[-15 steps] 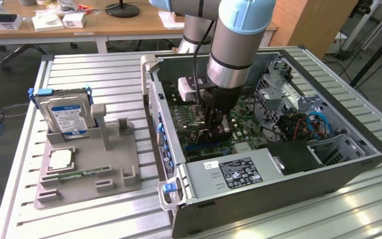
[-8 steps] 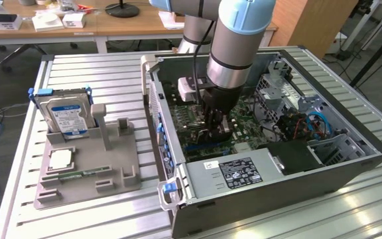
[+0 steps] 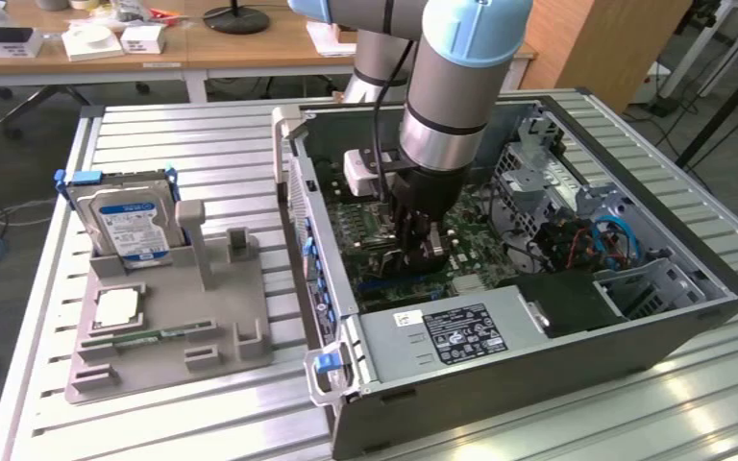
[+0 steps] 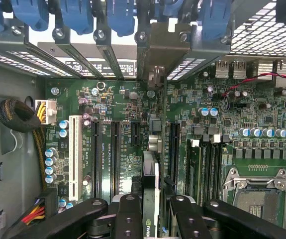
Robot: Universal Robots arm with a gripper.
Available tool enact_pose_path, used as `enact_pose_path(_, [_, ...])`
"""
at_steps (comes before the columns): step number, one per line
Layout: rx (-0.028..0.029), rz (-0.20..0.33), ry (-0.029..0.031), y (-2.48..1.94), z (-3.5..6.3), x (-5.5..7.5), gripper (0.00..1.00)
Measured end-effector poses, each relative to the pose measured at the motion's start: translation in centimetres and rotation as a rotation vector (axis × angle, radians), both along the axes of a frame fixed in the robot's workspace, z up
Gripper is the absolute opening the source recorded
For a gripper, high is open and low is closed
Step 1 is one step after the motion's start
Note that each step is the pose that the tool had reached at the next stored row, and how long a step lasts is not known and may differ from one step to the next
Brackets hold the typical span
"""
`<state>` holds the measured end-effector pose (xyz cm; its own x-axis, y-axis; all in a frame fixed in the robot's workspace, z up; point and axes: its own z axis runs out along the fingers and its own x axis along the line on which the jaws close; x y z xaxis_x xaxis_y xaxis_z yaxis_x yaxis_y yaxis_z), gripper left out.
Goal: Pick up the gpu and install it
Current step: 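Pick up the gpu and move the gpu toward the slot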
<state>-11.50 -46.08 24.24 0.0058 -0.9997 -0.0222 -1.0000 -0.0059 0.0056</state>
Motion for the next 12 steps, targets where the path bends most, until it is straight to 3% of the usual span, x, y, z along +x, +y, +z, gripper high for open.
enact_pose_path(12, [0.0001,0.000,-0.0003,0.00,-0.05,-0.01,0.26])
